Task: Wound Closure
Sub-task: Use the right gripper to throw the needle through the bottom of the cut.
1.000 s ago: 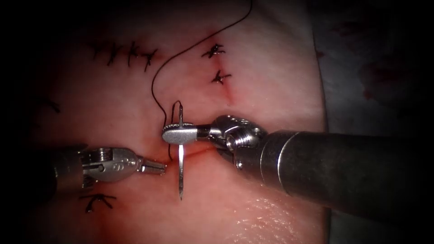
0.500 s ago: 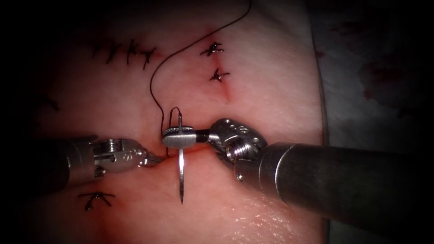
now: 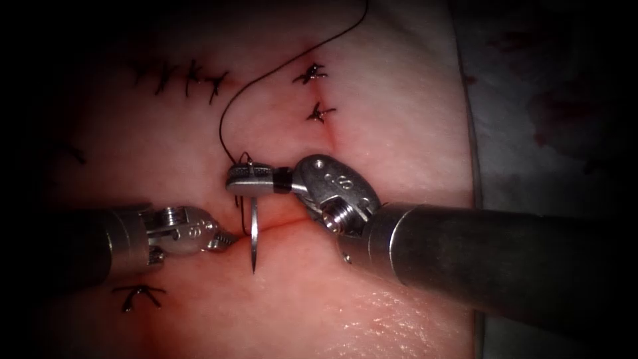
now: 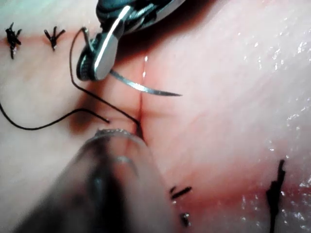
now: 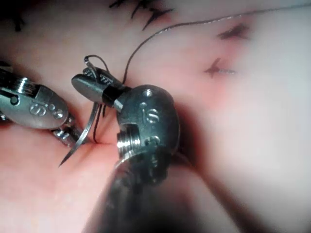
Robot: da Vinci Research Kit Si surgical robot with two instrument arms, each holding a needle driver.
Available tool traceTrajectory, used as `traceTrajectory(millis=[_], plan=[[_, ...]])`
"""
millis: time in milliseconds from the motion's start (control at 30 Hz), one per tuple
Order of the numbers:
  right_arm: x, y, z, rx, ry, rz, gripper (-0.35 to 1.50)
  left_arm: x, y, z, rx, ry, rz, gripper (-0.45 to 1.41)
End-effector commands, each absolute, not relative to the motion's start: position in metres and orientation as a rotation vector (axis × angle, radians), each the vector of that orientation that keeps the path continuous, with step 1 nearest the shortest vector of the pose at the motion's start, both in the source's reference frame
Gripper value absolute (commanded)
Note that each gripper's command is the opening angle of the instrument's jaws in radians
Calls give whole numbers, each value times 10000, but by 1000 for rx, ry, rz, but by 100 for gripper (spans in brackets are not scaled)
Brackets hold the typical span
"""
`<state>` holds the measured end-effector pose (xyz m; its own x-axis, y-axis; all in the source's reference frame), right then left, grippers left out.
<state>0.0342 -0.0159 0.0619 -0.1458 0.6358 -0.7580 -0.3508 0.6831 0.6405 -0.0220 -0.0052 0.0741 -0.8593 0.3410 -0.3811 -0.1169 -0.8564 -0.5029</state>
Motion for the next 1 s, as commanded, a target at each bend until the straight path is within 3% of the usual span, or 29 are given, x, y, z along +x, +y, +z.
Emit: traceTrajectory(millis=[33, 167, 567, 1000], plan=[[353, -157, 626, 222, 1490, 852, -35, -225, -51, 747, -685, -694, 2720, 0], [357, -155, 628, 112, 1482, 758, -35, -222, -54, 745, -671, -700, 2689, 17], [364, -157, 637, -97, 1468, 605, -35, -223, -60, 740, -662, -703, 2668, 17], [370, -195, 650, -189, 1439, 411, -35, -225, -60, 735, -654, -709, 2648, 37]])
